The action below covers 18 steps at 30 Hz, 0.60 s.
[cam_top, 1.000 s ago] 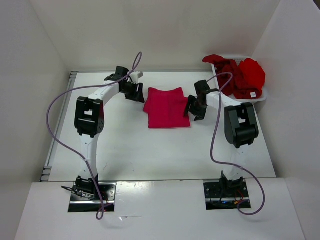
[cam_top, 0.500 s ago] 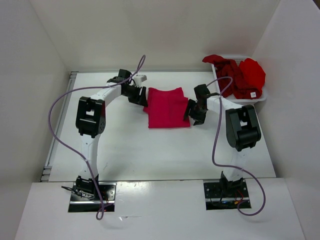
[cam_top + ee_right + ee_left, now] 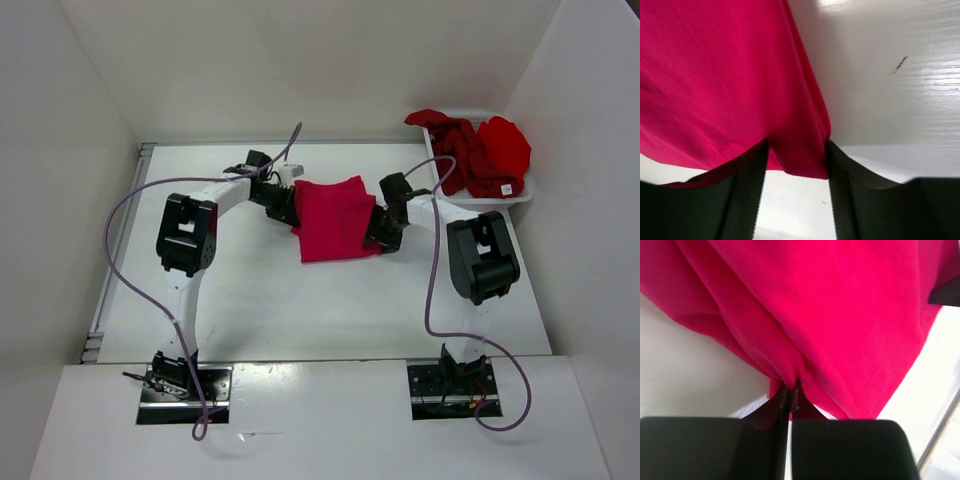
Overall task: Fold and stack the t-shirts
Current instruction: Smooth out wrinkles on the folded tshirt
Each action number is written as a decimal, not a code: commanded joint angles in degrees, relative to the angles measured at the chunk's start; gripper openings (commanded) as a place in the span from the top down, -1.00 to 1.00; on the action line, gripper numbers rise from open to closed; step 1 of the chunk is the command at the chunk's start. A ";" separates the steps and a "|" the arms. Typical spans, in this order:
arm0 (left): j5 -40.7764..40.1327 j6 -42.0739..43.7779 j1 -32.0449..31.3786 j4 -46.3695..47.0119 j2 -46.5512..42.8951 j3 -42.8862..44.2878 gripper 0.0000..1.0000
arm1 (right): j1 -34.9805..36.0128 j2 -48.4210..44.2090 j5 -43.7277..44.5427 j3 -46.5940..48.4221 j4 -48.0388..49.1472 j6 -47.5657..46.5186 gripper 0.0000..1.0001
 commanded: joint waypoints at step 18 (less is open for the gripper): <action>11.24 2.12 -2.09 -6.38 -7.18 -11.02 1.00 | 2.82 -2.88 -1.42 -3.19 2.02 1.13 0.73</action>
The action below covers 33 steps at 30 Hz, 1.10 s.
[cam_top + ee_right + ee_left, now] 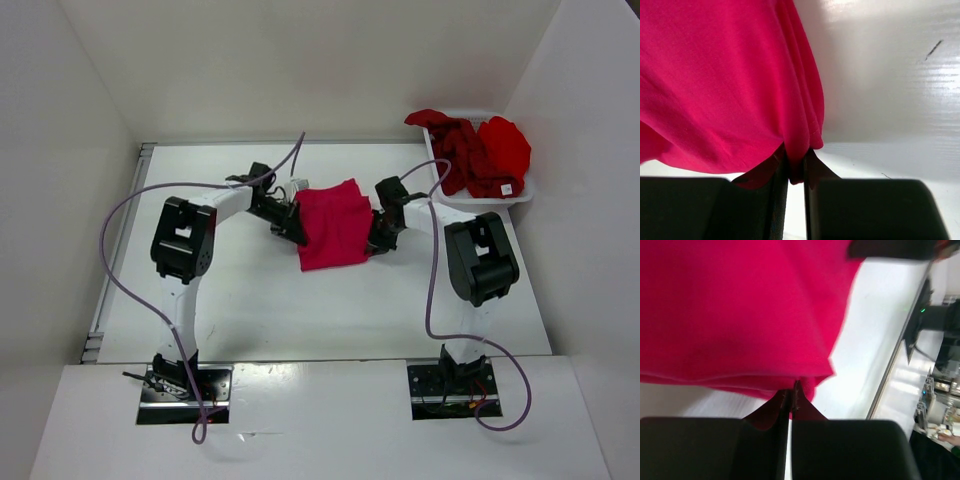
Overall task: Fold and stack the t-shirts
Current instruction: Smooth out wrinkles on the folded tshirt
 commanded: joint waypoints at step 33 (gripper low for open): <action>-8.21 -1.25 3.51 -6.34 -4.47 8.65 -0.20 | 1.56 -4.25 0.64 -2.33 0.46 0.25 0.73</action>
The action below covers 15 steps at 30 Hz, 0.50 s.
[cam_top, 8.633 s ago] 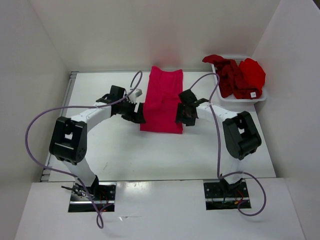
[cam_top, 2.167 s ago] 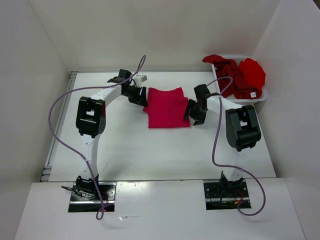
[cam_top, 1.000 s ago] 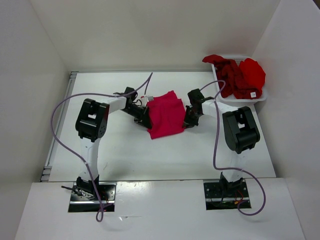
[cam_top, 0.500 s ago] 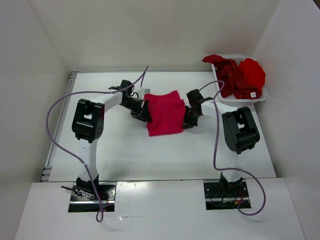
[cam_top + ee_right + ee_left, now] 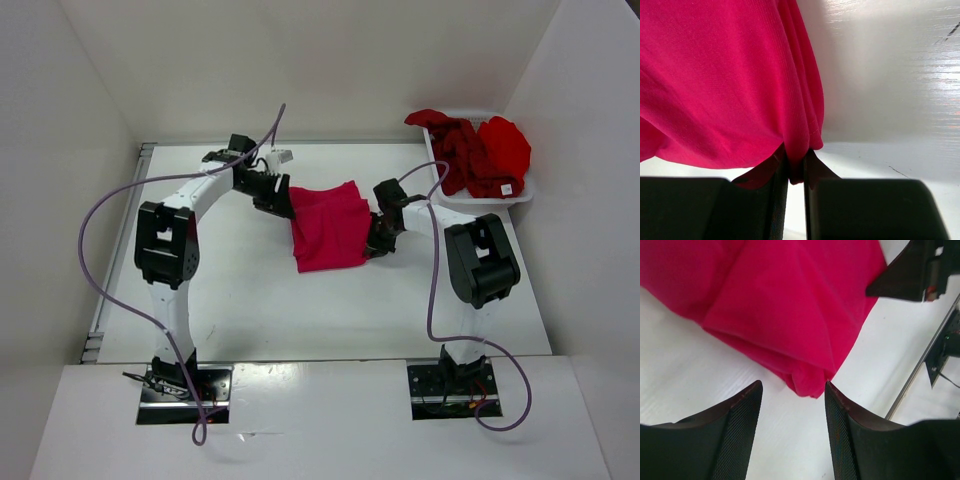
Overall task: Fold and stack the t-shirts
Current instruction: Smooth out wrinkles on the folded tshirt
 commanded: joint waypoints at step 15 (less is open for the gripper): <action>-2.37 -6.01 -3.72 0.74 8.33 8.53 -0.27 | 0.68 -3.01 1.39 -0.62 0.16 0.08 0.73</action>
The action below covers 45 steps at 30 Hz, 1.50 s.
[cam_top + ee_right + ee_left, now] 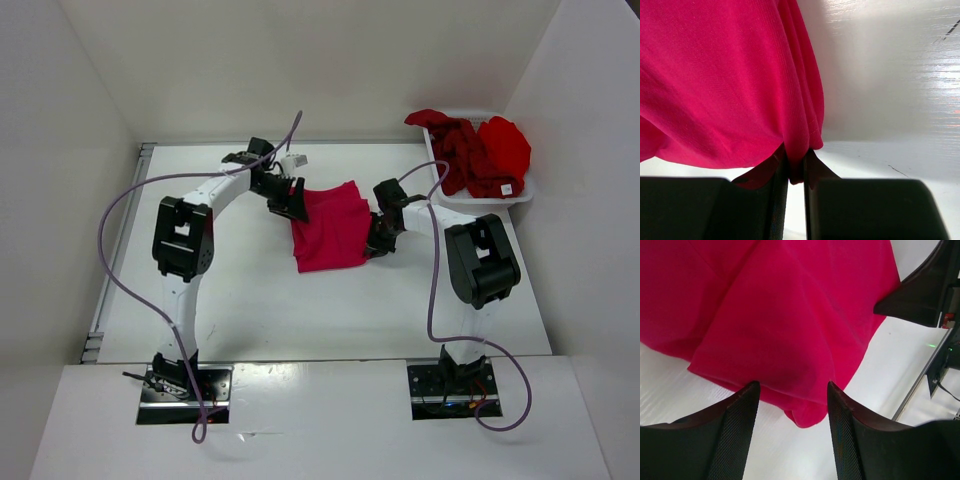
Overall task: Fold and stack the t-shirts
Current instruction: Smooth out wrinkles on the folded tshirt
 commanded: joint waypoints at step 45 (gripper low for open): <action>-6.19 -1.76 -2.84 3.15 5.66 4.35 0.84 | 1.10 -2.18 1.10 -1.57 -0.94 -0.45 0.61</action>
